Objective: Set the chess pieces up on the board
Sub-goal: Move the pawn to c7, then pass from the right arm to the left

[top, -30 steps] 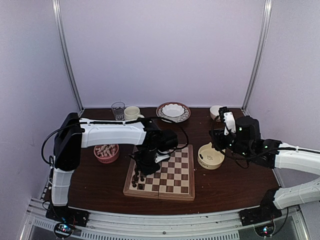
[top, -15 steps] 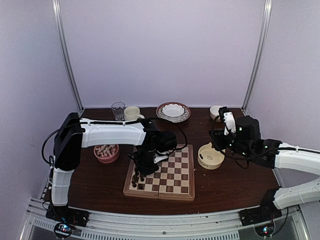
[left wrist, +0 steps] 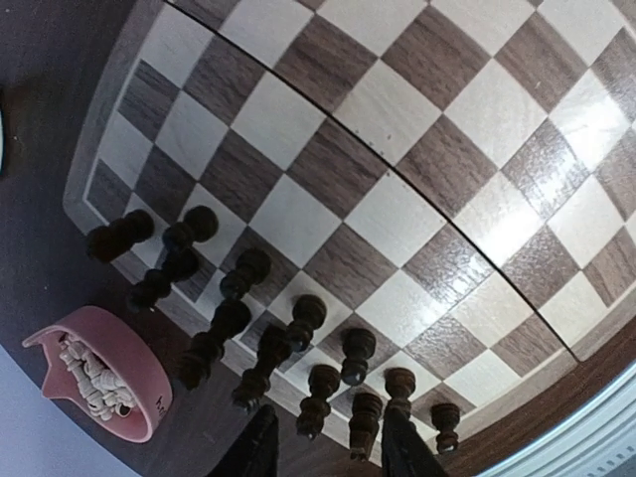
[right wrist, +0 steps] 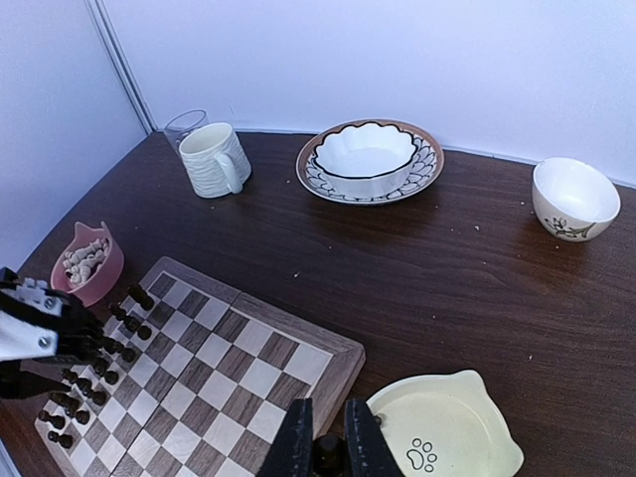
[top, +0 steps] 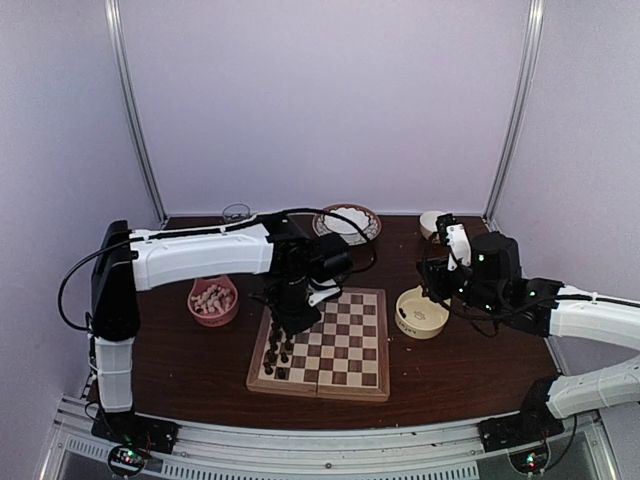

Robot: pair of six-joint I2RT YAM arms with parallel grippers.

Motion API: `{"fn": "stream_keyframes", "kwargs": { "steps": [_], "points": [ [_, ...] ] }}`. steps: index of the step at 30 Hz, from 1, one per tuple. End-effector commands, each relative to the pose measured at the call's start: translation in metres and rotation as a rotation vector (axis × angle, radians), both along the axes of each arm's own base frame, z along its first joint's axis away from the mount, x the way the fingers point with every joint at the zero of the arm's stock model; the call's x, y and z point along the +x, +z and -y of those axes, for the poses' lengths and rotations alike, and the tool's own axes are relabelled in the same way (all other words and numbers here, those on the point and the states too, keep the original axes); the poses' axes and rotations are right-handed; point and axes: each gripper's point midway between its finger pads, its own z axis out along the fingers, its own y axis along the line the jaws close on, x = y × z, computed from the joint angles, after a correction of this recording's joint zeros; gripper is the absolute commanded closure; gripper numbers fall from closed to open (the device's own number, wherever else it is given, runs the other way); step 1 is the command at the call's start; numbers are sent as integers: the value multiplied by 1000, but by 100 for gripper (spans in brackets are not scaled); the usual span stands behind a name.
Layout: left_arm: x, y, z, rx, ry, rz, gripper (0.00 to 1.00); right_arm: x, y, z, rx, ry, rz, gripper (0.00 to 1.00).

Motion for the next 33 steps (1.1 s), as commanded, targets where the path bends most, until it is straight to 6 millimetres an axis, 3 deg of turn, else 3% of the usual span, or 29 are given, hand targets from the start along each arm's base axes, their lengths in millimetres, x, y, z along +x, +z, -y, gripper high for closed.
{"fn": "stream_keyframes", "kwargs": {
  "steps": [1,9,16,25,33],
  "points": [
    [9,51,10,-147,28,80,62,-3,6,-10,33,59,11,93],
    [9,101,47,-547,-23,188,61,-34,19,-57,165,380,56,89],
    [-22,135,73,-975,-192,205,50,-51,23,-83,264,538,59,91],
    [-54,134,92,-1235,-320,121,50,-77,33,-116,365,665,62,91],
    [-61,119,104,-1316,-378,94,52,-102,30,-145,377,774,47,91]
  ]
}}
